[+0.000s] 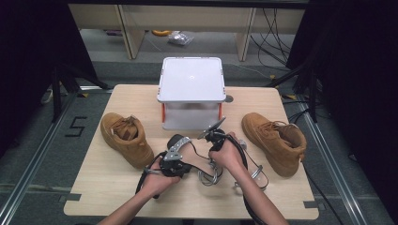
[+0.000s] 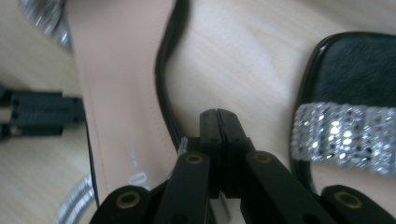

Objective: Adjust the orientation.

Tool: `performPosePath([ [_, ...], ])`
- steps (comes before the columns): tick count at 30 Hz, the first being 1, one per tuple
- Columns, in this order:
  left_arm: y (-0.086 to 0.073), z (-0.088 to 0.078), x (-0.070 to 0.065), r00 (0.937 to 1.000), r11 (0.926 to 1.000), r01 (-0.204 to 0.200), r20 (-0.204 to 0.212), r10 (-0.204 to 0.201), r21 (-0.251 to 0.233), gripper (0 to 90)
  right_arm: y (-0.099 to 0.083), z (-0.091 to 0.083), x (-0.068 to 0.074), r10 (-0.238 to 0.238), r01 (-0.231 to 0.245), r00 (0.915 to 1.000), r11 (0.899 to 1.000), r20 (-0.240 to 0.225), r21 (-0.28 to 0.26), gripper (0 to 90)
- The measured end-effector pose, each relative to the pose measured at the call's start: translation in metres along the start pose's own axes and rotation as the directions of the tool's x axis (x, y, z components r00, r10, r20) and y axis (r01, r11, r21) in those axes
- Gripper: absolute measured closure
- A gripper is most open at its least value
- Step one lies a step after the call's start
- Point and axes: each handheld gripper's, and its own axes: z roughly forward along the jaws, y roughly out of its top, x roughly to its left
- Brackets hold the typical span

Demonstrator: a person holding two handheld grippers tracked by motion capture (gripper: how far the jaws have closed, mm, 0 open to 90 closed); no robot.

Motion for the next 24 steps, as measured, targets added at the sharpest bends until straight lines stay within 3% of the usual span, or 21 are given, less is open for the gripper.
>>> performPosePath([
  [7, 0.002, -0.003, 0.008, 0.9996, 1.0000, 0.007, -0.029, -0.007, 0.002, 89.8, -0.008, -0.001, 0.011, -0.020, 0.021, 0.9992, 0.999, -0.035, 0.028, 90.0],
  [8, 0.003, -0.002, 0.009, 0.9989, 0.9999, 0.012, -0.044, -0.012, -0.007, 89.8, -0.011, 0.001, 0.015, -0.056, 0.056, 0.9969, 0.998, -0.056, 0.013, 90.0],
  [10, 0.004, -0.002, 0.011, 0.9988, 0.9999, 0.011, -0.048, -0.011, -0.002, 89.8, -0.012, 0.002, 0.018, -0.068, 0.070, 0.9944, 0.997, -0.081, 0.025, 89.3],
  [13, 0.005, -0.001, 0.012, 0.9987, 0.9996, 0.025, -0.044, -0.026, -0.015, 89.8, -0.013, 0.002, 0.019, -0.060, 0.064, 0.9938, 0.997, -0.094, 0.046, 88.5],
  [15, 0.005, -0.002, 0.014, 0.9989, 1.0000, 0.010, -0.046, -0.010, 0.001, 89.7, -0.013, 0.002, 0.020, -0.059, 0.064, 0.9938, 0.997, -0.094, 0.047, 89.0],
  [17, 0.005, -0.002, 0.014, 0.9990, 1.0000, 0.009, -0.044, -0.009, -0.001, 89.8, -0.014, 0.003, 0.022, -0.062, 0.064, 0.9946, 0.998, -0.083, 0.028, 90.0],
  [20, 0.005, -0.003, 0.015, 0.9986, 1.0000, 0.008, -0.052, -0.008, 0.001, 89.8, -0.014, 0.003, 0.023, -0.068, 0.072, 0.9925, 0.997, -0.101, 0.032, 90.0],
  [24, 0.004, -0.007, 0.017, 0.9984, 0.9994, 0.025, -0.050, -0.026, -0.024, 89.7, -0.015, 0.007, 0.019, -0.086, 0.085, 0.9870, 0.996, -0.136, -0.013, 89.3],
])
